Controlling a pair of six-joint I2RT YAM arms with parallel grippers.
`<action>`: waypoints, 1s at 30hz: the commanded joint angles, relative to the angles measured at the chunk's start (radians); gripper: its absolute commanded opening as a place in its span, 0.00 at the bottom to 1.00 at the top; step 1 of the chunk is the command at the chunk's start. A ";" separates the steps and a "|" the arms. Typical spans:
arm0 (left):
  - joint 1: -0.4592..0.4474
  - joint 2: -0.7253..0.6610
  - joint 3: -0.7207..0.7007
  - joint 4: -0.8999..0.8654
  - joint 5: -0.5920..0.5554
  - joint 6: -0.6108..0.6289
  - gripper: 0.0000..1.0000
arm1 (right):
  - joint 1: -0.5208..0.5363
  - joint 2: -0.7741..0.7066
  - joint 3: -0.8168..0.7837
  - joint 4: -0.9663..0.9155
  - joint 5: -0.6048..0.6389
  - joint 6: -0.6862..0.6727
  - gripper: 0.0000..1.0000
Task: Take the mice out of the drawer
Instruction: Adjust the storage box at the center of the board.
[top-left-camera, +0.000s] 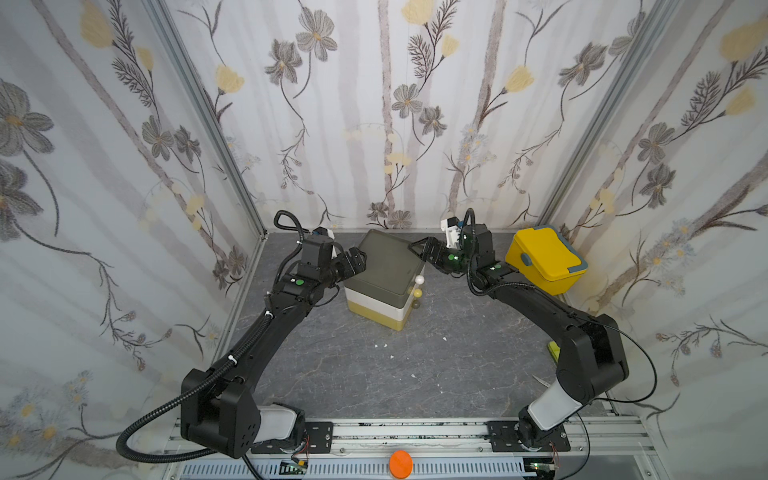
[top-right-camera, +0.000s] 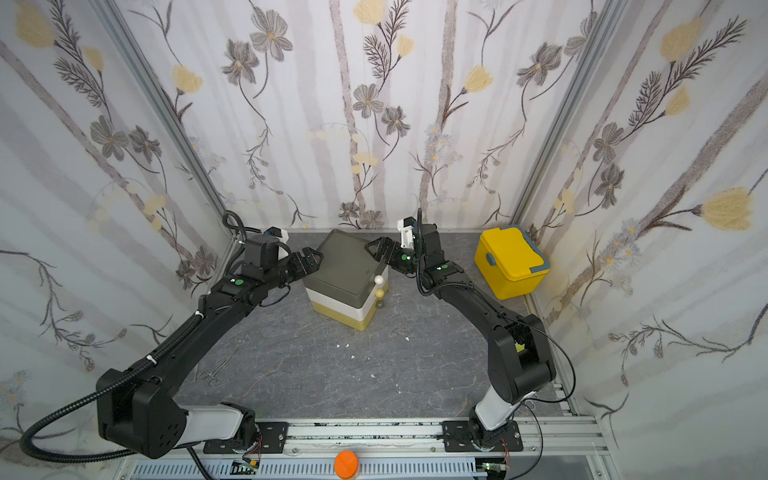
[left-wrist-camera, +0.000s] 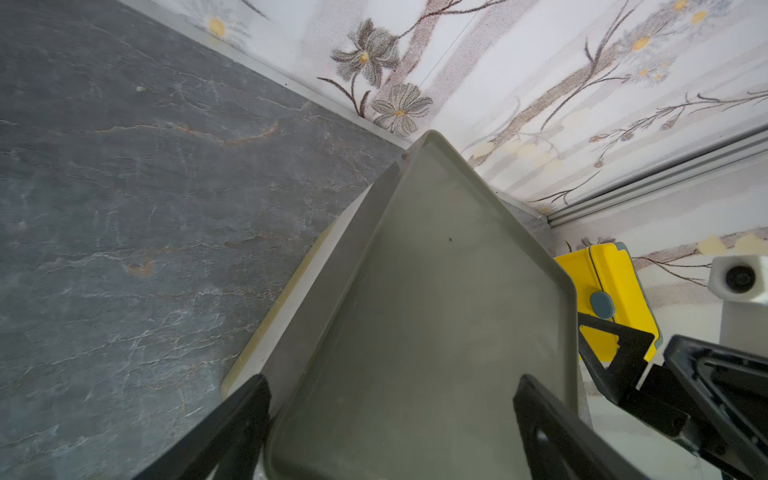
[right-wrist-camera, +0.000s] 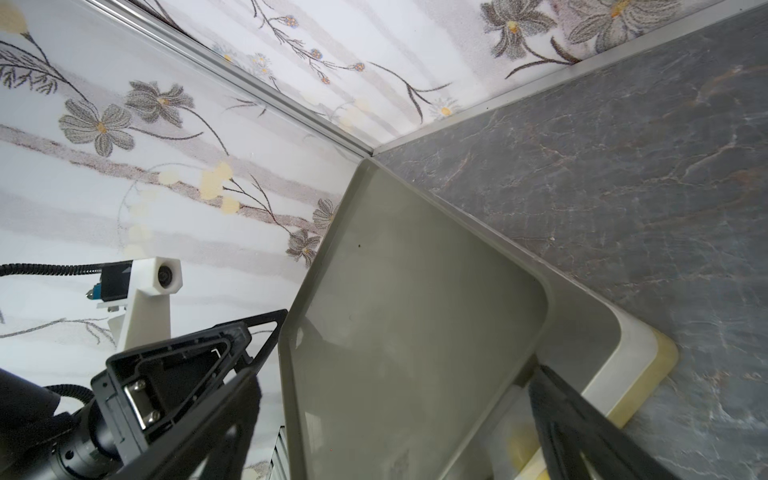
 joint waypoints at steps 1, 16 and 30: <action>-0.001 -0.045 -0.009 -0.048 -0.070 0.008 0.94 | 0.004 0.029 0.041 0.100 -0.080 -0.001 0.99; -0.179 -0.079 0.080 -0.024 -0.122 -0.066 0.86 | -0.180 -0.185 -0.279 0.264 -0.338 0.106 0.90; -0.283 0.132 0.155 0.028 -0.204 -0.104 0.79 | -0.129 -0.072 -0.468 0.742 -0.357 0.396 0.67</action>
